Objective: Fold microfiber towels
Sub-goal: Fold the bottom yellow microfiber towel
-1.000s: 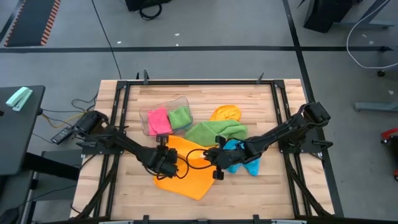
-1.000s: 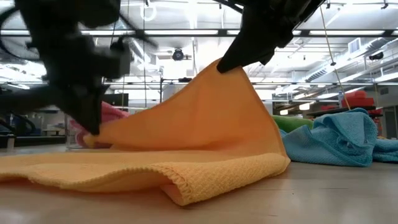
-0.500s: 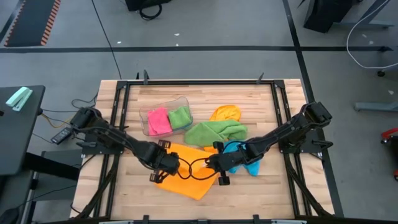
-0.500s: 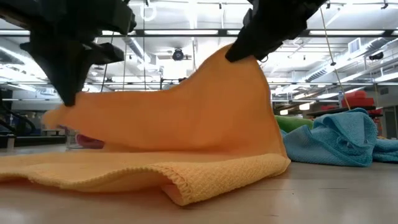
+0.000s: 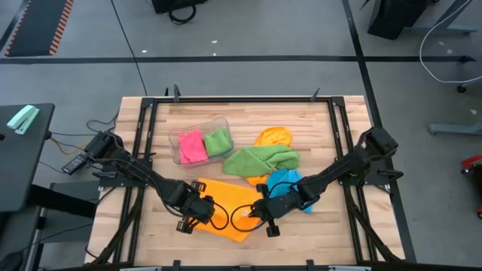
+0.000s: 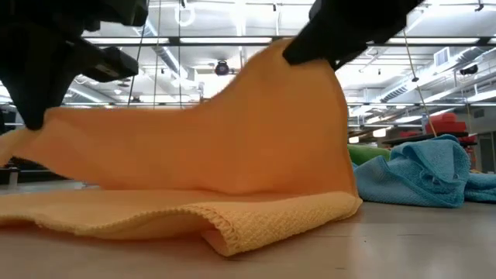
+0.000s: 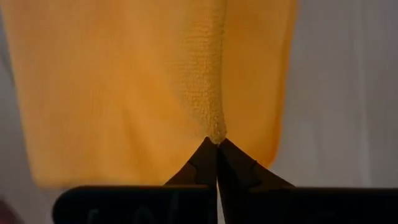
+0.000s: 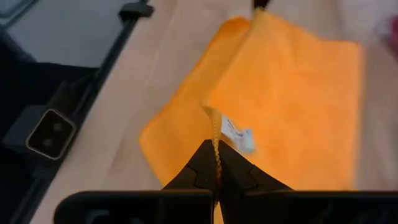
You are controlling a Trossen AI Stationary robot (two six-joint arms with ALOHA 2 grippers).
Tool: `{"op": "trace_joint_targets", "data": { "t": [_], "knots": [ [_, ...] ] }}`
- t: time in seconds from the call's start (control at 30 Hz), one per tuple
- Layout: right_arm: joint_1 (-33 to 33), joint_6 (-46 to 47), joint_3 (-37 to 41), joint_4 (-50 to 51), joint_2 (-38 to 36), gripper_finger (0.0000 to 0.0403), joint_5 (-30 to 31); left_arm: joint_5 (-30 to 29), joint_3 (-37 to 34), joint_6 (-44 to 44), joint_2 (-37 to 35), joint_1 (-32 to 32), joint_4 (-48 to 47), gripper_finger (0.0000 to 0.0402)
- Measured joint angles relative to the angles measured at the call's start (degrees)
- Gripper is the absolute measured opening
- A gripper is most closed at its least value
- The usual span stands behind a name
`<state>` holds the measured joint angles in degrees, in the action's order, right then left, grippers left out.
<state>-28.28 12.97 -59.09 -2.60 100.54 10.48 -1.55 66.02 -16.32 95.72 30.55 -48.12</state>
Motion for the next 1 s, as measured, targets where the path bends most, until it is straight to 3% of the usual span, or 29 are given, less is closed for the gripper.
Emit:
{"op": "trace_joint_targets", "data": {
  "t": [0.3,1.0],
  "knots": [
    [-1.8,2.7,-0.1,-4.5,2.8,0.0008,-1.4,4.9,-0.1,-2.6,1.9,2.1,0.9,0.001],
    [-2.7,3.4,-6.7,-6.2,13.6,0.0008,-6.5,7.5,-0.1,-4.1,5.8,5.8,-0.7,0.0019]
  ]
}}
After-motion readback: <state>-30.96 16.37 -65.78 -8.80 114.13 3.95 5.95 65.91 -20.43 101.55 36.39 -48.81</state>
